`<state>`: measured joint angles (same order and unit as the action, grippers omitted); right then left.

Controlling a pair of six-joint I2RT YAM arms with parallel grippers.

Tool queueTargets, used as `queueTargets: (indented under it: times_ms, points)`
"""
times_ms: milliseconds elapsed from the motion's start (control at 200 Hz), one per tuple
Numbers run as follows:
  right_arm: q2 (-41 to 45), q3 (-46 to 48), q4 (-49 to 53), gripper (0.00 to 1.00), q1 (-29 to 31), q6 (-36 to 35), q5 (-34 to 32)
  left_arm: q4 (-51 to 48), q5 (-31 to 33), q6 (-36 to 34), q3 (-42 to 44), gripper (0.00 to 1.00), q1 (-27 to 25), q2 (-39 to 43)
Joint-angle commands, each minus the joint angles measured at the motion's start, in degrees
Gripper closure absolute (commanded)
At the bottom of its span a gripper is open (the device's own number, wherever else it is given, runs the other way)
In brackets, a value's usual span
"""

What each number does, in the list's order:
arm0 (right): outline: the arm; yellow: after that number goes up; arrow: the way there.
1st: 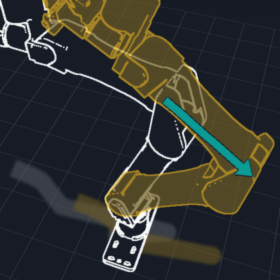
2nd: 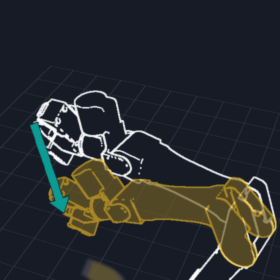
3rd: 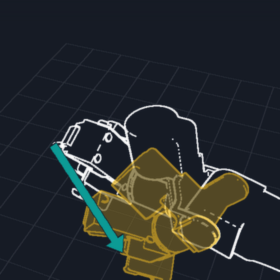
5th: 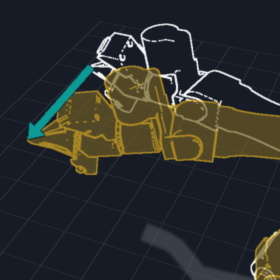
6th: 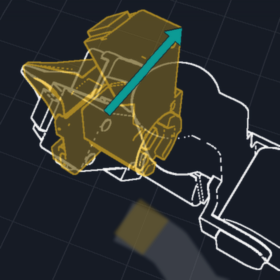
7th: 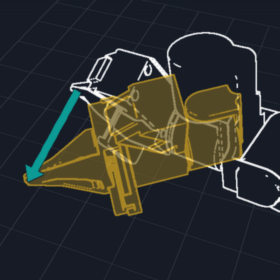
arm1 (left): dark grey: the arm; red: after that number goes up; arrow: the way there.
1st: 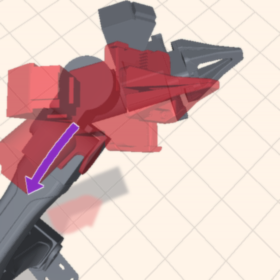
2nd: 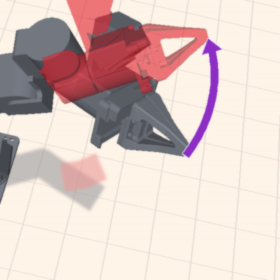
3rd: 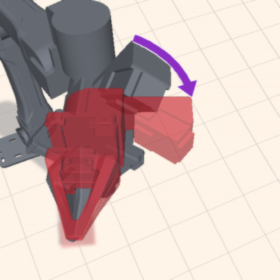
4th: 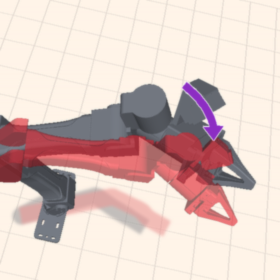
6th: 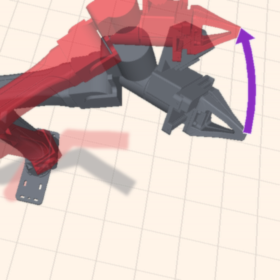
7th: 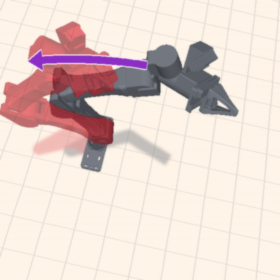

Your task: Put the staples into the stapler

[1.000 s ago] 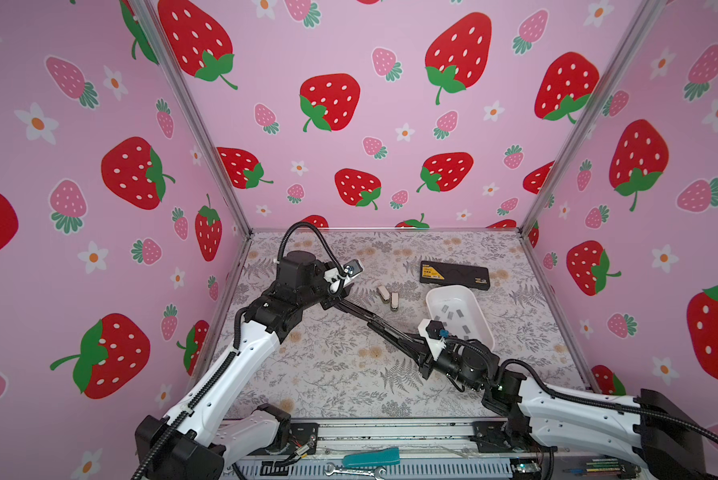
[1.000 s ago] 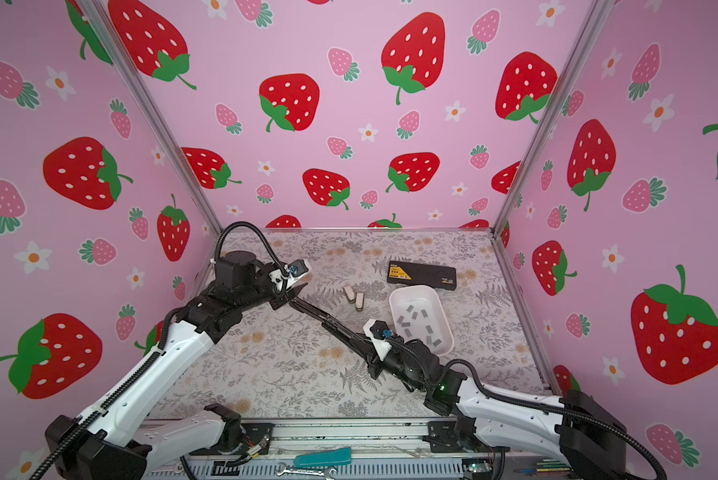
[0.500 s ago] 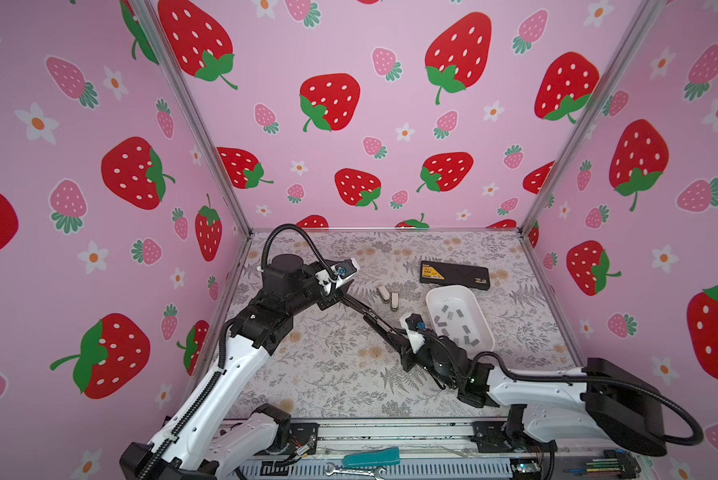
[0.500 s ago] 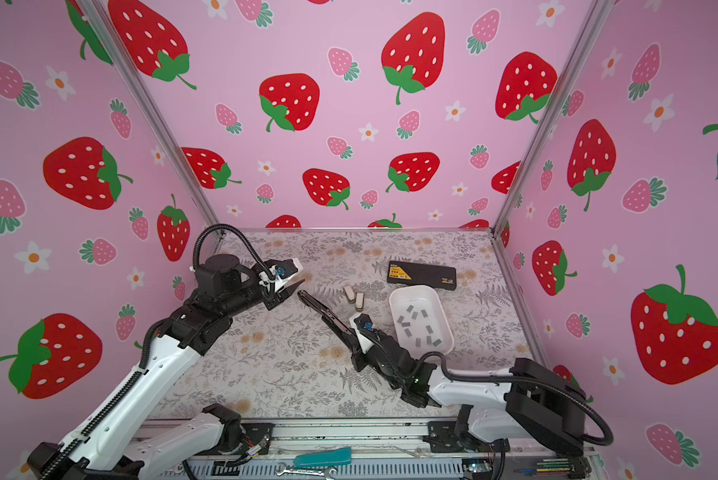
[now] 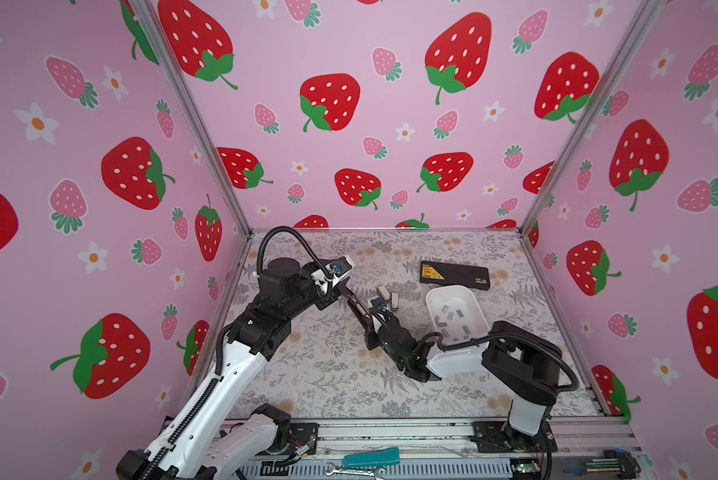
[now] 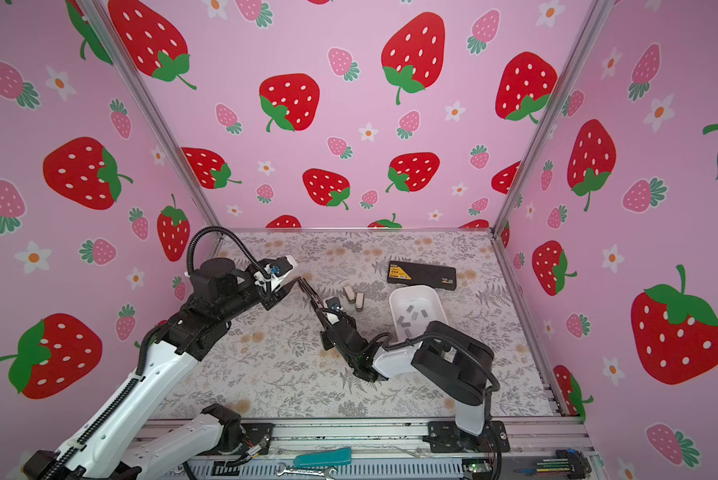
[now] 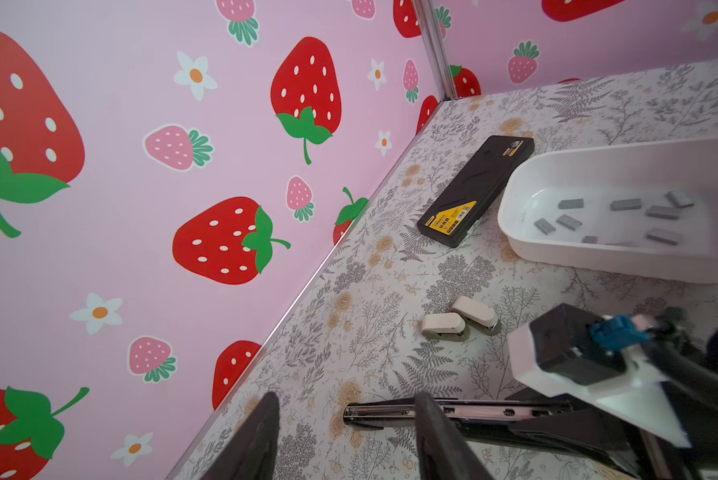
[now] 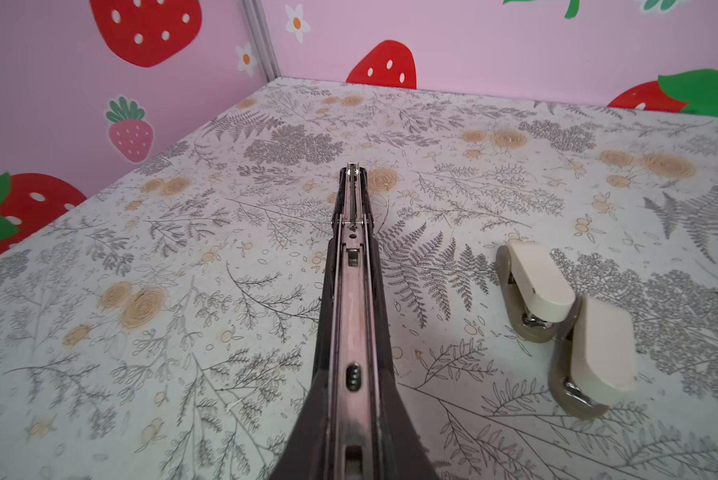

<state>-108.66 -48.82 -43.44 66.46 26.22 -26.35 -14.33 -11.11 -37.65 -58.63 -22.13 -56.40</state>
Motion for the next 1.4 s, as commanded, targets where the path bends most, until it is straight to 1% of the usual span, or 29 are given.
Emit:
queueTargets:
  times_ms: [0, 140, 350, 405, 495, 720, 820, 955, 1035, 1110, 1145, 1271, 1396]
  points:
    - [-3.93, -4.72, -3.57, 1.00, -2.07, 5.45, -0.05, 1.11, 1.71, 1.00, -0.48, 0.45, 0.18, 0.15]
    - [-9.14, -8.04, -3.74, 1.00, -3.59, 8.31, 2.31, 1.05, 2.00, 0.82, -0.53, 0.45, 0.22, 0.34]
    - [-15.16, -12.74, -4.28, 0.99, -3.61, 7.65, 5.26, 0.79, 1.74, 1.10, -0.97, 0.44, 0.31, -0.61]
    - [-15.81, -12.79, -5.06, 0.99, -3.53, 7.48, 5.65, 0.71, 1.75, 1.33, -1.23, 0.44, 0.58, -0.86]
    - [-15.97, -11.55, -7.47, 0.96, -3.35, 6.87, 5.77, 1.20, 1.97, 1.76, -1.08, 0.43, 0.77, -0.93]
    - [-14.39, -5.44, -17.38, 0.89, -2.55, 3.75, 5.73, 3.07, 0.97, 2.75, -0.30, 0.39, 1.60, -0.70]
    - [-13.66, -3.42, -20.18, 0.79, -1.95, 1.90, 5.44, 2.15, 0.12, 2.22, -0.66, 0.38, 1.82, -1.33]
    - [-12.69, -2.48, -20.45, 0.73, -1.77, 1.23, 6.22, 0.29, -1.75, 3.33, -2.56, 0.38, 3.21, -3.15]
    - [-11.78, -2.16, -20.24, 0.68, -1.60, 0.35, 7.00, 0.24, -3.29, 4.76, -3.03, 0.38, 4.44, -3.82]
    - [-11.00, -1.69, -20.10, 0.58, -1.42, -0.16, 7.17, 0.18, -4.02, 4.65, -3.05, 0.38, 4.65, -3.92]
    - [-10.43, -1.34, -20.14, 0.55, -1.33, -0.20, 7.25, 0.02, -4.26, 4.55, -3.02, 0.38, 4.61, -3.96]
    - [-5.30, 1.31, -19.85, 0.53, -1.16, 0.28, 7.38, -1.19, -5.58, 3.57, -3.04, 0.39, 4.51, -3.83]
    - [2.33, 6.42, -19.04, 0.54, -1.15, 0.09, 5.27, -2.75, -6.27, 0.97, -3.16, 0.39, 3.16, -4.26]
